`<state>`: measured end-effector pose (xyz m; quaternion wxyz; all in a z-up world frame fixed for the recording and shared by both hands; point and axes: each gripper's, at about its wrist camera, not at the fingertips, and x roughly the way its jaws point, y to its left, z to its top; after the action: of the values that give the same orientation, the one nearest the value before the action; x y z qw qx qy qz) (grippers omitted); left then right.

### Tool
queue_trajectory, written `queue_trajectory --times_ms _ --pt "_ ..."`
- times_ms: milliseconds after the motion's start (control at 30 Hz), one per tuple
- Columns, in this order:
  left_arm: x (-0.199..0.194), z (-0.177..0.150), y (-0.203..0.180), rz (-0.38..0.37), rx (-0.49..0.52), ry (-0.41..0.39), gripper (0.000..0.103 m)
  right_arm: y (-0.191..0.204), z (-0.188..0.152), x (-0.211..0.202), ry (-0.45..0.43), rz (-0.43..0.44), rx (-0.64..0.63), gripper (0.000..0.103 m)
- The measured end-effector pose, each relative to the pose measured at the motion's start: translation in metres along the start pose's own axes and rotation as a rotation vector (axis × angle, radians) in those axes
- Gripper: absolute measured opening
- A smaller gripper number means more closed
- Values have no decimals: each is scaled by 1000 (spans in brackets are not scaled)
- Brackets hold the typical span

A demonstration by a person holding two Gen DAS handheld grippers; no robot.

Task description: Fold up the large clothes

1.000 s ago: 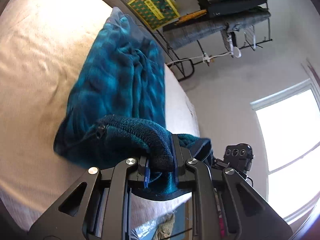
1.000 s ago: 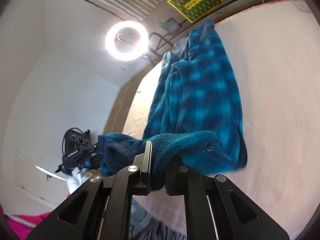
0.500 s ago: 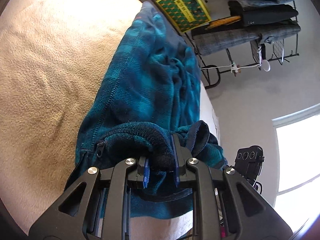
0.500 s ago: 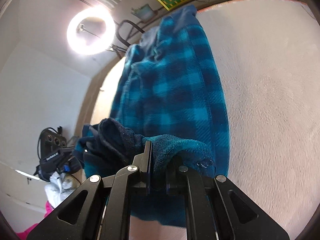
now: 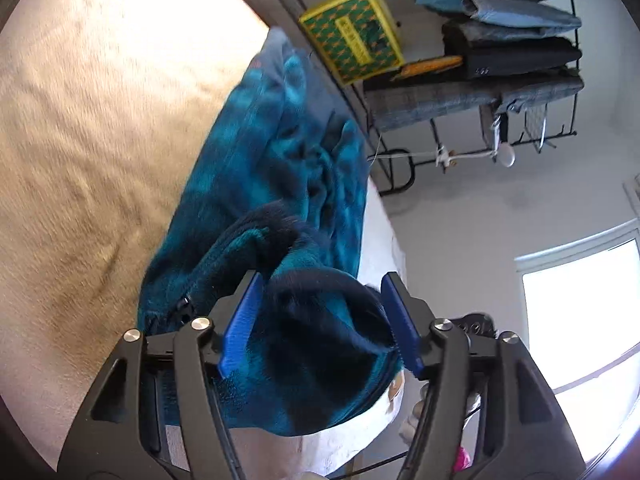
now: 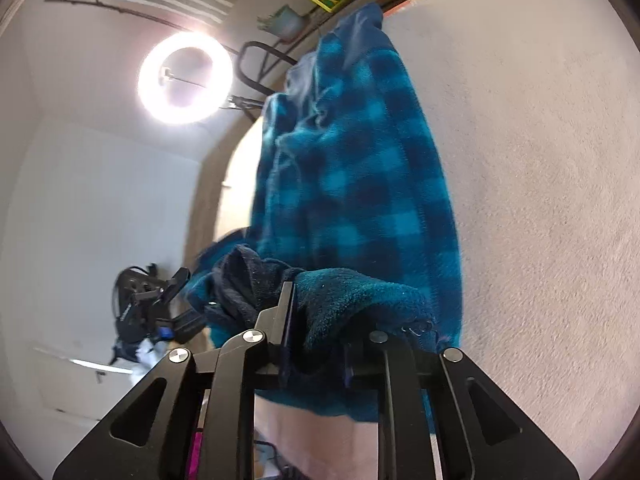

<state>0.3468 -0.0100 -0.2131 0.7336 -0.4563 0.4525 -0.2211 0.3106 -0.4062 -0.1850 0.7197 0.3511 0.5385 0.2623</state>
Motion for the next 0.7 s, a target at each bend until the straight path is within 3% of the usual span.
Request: queue_trajectory --times_ms 67,167,200,333,400,500,567,700 --pt "-7 4 -2 3 12 -14 62 -3 1 -4 -10 27 23 31" --pt "-18 4 -7 32 72 -32 62 -3 4 -15 -72 63 54 65" --pt "-21 3 -7 39 85 -34 62 -3 6 -21 -96 71 61 66" --pt "-33 -9 -10 77 186 -35 62 16 3 -43 -174 27 -30 66" --pt "-34 -19 -11 90 235 -18 62 34 -11 -45 -166 -22 -134 52" --pt "-28 -35 -16 111 313 21 62 56 -36 -24 -97 -47 -275 33" --pt "-20 -43 -20 111 351 47 61 65 -51 -10 -46 -49 -342 25" --pt "3 -48 -24 148 394 59 61 78 -66 33 42 -63 -443 23"
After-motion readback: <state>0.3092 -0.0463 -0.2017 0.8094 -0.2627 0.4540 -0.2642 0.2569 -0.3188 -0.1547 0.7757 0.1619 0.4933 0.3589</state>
